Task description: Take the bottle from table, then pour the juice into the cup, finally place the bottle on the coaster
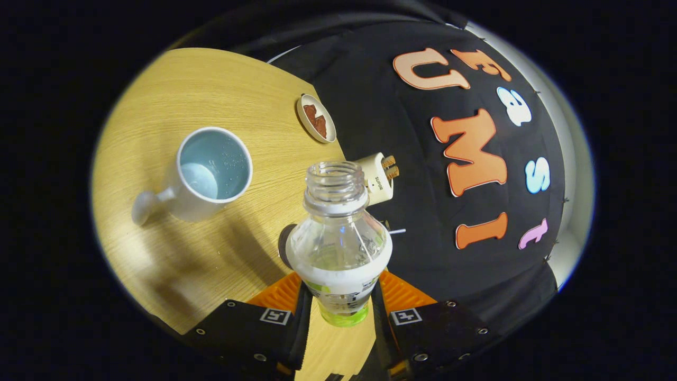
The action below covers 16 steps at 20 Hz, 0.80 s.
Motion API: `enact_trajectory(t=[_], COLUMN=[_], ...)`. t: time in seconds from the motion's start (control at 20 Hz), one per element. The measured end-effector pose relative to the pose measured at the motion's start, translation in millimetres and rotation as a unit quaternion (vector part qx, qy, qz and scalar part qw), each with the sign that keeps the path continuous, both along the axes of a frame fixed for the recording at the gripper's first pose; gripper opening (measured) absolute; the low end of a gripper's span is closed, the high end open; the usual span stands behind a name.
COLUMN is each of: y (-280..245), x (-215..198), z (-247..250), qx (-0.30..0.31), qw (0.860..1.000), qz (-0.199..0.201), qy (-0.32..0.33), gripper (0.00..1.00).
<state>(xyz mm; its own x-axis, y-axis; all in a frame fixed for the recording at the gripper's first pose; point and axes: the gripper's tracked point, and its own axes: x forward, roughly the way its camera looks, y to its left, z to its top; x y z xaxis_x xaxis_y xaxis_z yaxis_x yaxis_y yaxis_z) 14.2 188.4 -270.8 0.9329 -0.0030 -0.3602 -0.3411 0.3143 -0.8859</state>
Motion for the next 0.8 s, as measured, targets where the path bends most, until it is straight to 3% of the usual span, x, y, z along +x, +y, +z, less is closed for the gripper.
enact_trajectory(t=[0.5,0.8], y=[11.2,24.5], x=[5.5,4.0], z=[15.1,19.5], qx=[-0.097,-0.156], qw=[0.993,0.982], qz=[0.06,0.103], qy=[-0.017,-0.027], gripper=[0.54,0.54])
